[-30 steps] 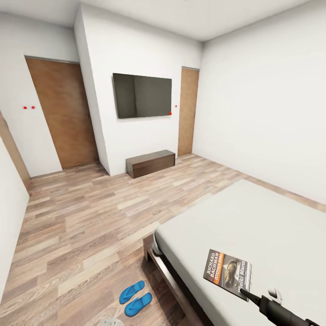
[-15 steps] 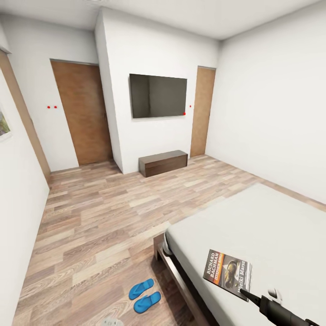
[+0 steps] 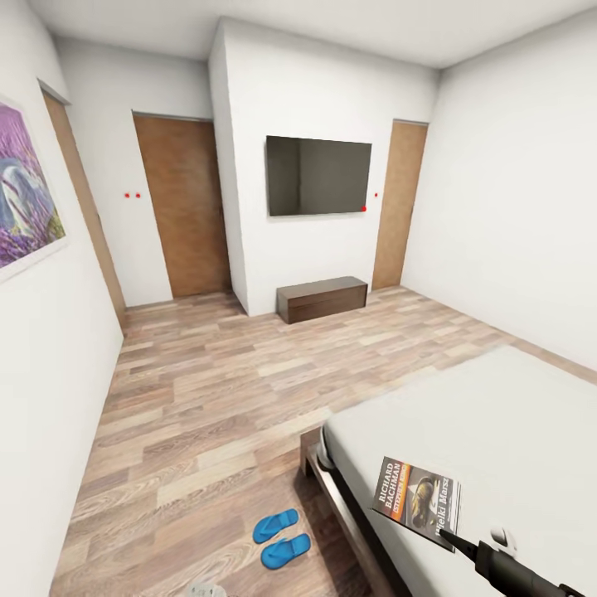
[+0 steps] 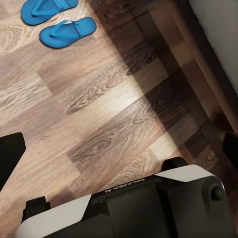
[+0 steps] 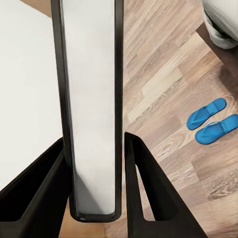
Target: In the bedroom, move the book from the bed onto either nightstand, and place the two sandals side by side next to the bed.
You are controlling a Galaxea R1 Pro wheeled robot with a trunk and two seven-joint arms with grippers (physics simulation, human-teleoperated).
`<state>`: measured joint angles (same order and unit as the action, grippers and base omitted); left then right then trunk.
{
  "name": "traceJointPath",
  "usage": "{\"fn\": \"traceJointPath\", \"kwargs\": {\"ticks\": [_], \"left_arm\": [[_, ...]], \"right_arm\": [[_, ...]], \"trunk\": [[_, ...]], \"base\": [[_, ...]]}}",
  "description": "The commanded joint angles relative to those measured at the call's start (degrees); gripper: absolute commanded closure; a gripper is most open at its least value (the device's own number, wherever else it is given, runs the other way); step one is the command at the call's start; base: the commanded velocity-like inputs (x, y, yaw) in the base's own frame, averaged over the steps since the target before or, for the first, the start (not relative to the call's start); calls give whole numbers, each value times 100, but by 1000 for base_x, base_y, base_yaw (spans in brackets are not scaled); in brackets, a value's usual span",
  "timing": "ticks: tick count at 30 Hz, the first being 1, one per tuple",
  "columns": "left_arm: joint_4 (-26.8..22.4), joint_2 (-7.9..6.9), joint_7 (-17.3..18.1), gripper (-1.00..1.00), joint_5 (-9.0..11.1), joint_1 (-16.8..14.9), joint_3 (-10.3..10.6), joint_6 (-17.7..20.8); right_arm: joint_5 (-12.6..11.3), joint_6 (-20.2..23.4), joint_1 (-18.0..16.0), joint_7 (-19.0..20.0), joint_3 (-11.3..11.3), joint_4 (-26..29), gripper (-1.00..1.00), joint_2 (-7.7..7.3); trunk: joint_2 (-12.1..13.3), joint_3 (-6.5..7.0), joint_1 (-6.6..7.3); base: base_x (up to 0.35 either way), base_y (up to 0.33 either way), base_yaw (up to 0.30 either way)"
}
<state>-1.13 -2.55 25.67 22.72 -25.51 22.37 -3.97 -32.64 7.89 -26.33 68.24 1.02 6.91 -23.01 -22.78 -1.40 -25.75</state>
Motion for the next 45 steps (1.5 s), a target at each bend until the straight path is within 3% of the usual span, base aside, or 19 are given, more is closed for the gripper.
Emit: {"fn": "traceJointPath", "kwargs": {"ticks": [1, 45], "left_arm": [[7, 0, 17, -100, 40, -7, 49, -25], [7, 1, 9, -100, 39, -7, 57, -25]], "right_arm": [[-23, 64, -4, 21, 39, 3, 100, -2], [-18, 55, -4, 5, 46, 3, 100, -2]], "trunk": [[-14, -13, -4], [-14, -13, -4]], "base": [[0, 0, 208], [0, 0, 207]]}}
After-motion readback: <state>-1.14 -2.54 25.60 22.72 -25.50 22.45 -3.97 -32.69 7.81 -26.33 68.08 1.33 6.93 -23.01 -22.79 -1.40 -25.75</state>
